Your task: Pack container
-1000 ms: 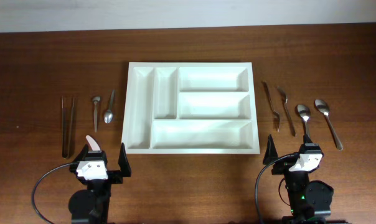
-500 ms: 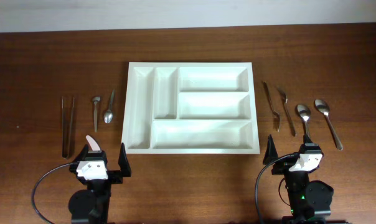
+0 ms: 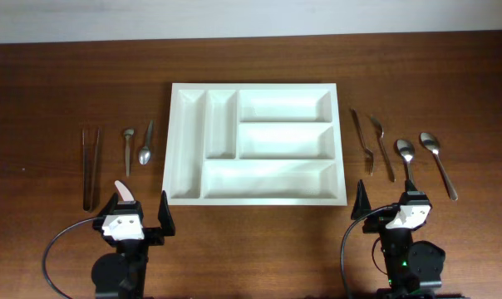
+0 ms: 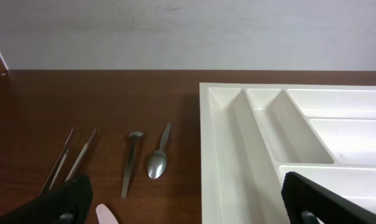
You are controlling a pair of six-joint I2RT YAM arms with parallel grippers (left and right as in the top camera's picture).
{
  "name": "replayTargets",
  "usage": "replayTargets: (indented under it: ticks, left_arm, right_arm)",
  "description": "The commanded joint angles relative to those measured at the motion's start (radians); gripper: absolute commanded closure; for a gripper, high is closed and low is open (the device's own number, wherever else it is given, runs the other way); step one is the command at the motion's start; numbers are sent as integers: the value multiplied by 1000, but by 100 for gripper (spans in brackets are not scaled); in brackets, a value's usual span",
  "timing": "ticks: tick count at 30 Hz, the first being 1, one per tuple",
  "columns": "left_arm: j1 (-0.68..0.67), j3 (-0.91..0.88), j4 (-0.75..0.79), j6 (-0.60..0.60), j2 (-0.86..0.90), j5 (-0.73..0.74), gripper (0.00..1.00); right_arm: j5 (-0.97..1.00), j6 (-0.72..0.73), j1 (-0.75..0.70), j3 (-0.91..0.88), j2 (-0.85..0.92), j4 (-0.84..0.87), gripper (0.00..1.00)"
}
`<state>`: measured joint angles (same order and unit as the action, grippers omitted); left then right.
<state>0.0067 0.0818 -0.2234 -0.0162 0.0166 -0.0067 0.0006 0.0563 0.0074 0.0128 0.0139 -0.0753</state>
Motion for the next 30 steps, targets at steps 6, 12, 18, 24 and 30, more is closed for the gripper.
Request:
replayTargets:
  ticks: [6,12,18,24,30]
  left_arm:
    - [-4,-14,4,2,-11,11,1]
    - [-4,-14,4,2,-11,11,1]
    - [-4,-14,4,2,-11,11,1]
    - [-4,-14,4,2,-11,11,1]
    - [-4,-14,4,2,-11,11,1]
  right_arm:
    - [12,8,5,-7,-10,-5,1]
    - [10,8,5,-7,-10,-4,1]
    - [-36,32,5,-7,-8,3,1]
    - [-22,95,5,74,48,1,1]
    - [38,14,-23,368,363,-34,1]
